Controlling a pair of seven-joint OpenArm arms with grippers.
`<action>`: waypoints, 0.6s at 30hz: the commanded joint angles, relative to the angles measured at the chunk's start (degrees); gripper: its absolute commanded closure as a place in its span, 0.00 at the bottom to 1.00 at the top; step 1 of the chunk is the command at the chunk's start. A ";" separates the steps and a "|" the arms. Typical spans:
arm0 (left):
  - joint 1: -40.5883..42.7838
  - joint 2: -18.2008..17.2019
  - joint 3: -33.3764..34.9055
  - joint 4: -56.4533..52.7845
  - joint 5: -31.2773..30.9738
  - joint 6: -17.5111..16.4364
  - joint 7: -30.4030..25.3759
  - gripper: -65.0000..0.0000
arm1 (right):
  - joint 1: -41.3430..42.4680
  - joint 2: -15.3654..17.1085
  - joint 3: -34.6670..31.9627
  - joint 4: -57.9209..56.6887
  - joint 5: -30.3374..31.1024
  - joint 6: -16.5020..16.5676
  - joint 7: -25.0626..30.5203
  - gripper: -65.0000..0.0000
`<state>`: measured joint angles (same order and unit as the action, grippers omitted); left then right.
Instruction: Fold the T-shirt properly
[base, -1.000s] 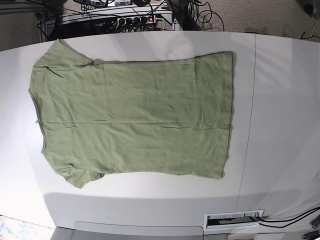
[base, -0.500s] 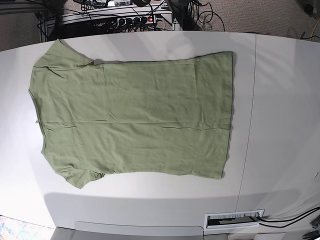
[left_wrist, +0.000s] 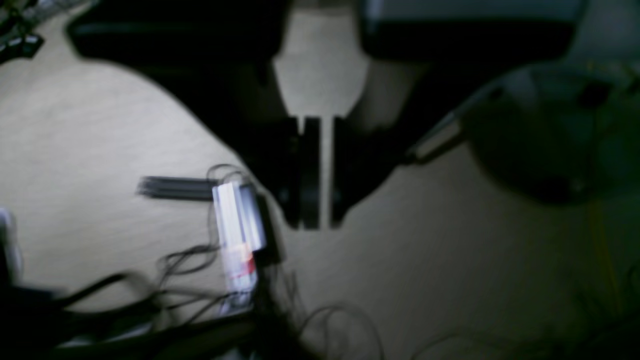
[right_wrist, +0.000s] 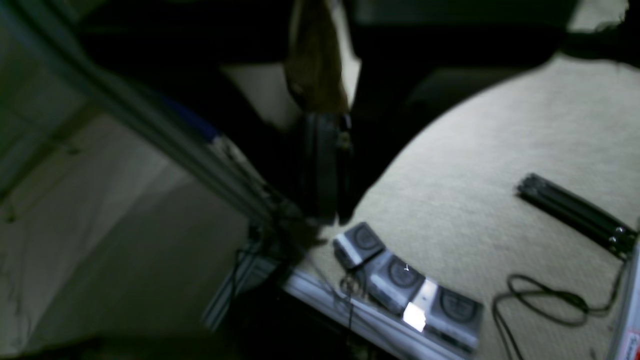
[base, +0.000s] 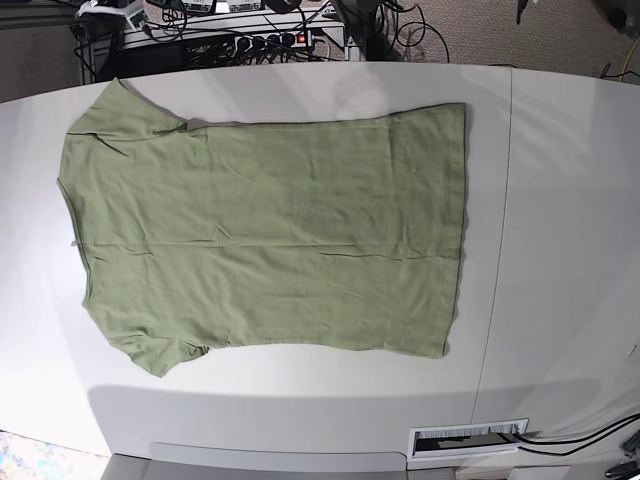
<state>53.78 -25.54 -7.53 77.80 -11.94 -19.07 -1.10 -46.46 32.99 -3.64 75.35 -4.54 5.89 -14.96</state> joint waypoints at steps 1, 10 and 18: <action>2.43 -0.50 -1.20 2.10 -1.20 -1.95 -0.87 0.91 | -1.64 1.84 0.83 2.21 0.13 -0.26 0.35 1.00; 11.93 -0.50 -4.66 19.98 -1.68 -8.00 -0.85 0.91 | -9.33 7.80 2.71 18.23 -6.34 -0.35 -1.90 1.00; 14.16 -0.52 -4.66 33.59 7.76 -7.96 1.40 0.87 | -12.92 7.82 7.98 29.14 -7.13 -0.35 -5.97 1.00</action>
<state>66.87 -25.71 -12.01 110.78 -3.57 -26.83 1.45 -58.74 39.99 3.77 103.83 -11.64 5.98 -21.34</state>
